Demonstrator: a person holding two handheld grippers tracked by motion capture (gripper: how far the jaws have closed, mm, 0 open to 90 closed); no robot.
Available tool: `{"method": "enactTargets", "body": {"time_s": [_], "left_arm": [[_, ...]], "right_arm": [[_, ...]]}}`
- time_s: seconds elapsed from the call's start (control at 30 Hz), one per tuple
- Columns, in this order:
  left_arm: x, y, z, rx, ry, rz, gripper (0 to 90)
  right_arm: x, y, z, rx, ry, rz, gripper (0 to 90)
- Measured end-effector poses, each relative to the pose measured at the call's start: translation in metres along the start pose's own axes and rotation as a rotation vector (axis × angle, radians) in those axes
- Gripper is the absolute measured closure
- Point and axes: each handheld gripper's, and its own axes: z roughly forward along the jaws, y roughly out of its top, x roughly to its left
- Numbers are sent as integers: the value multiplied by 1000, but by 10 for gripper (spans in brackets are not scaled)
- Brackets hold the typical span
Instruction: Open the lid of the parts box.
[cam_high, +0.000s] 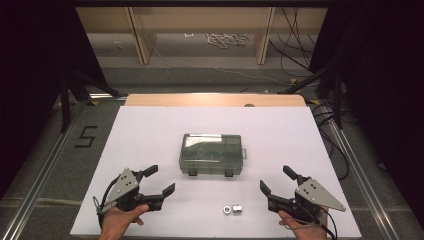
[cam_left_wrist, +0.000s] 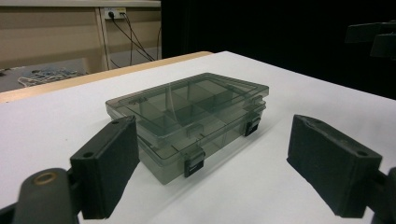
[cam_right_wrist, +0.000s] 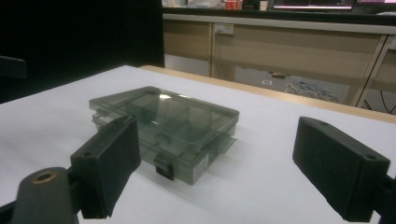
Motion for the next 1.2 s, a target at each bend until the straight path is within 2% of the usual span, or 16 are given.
{"method": "enactTargets", "body": {"time_s": [0.47,0.53,0.6,0.67,0.7,0.8,0.83,0.87,0.93,0.97,1.0,1.03,1.13,1.17,1.2], "left_arm": [[1,-1,2,-5,-6,-1,160],[1,-1,2,6,3,-2,163],[1,-1,2,6,4,-3,164],[3,-1,4,-4,-12,4,173],[3,0,5,5,1,0,177],[6,-1,9,5,-9,-11,185],[6,-1,9,5,-9,-11,180],[7,-2,10,17,5,-6,179],[8,-2,13,32,13,-5,182],[8,-2,13,32,13,-5,221],[9,-3,16,36,1,-18,271],[10,-3,17,47,2,-7,294],[13,-4,21,58,-8,-2,446],[14,-5,22,68,7,3,446],[16,-6,24,71,8,6,579]], "right_arm": [[0,0,2,-2,8,2,155],[0,-1,3,6,6,-1,155],[-1,-1,5,27,28,-9,157],[-1,-2,6,37,21,-10,158],[-2,-3,10,49,25,-20,170],[-4,-4,16,56,50,-23,244],[-6,-3,16,81,57,-33,276],[-7,-4,18,73,64,-31,303],[-10,-5,20,91,69,-41,367],[-10,-5,20,91,69,-41,367],[-14,-6,22,107,85,-35,444],[-15,-6,23,119,93,-34,478],[-18,-8,29,120,114,-34,577],[-18,-8,29,120,114,-34,577],[-20,-8,31,143,125,-46,638]]}}
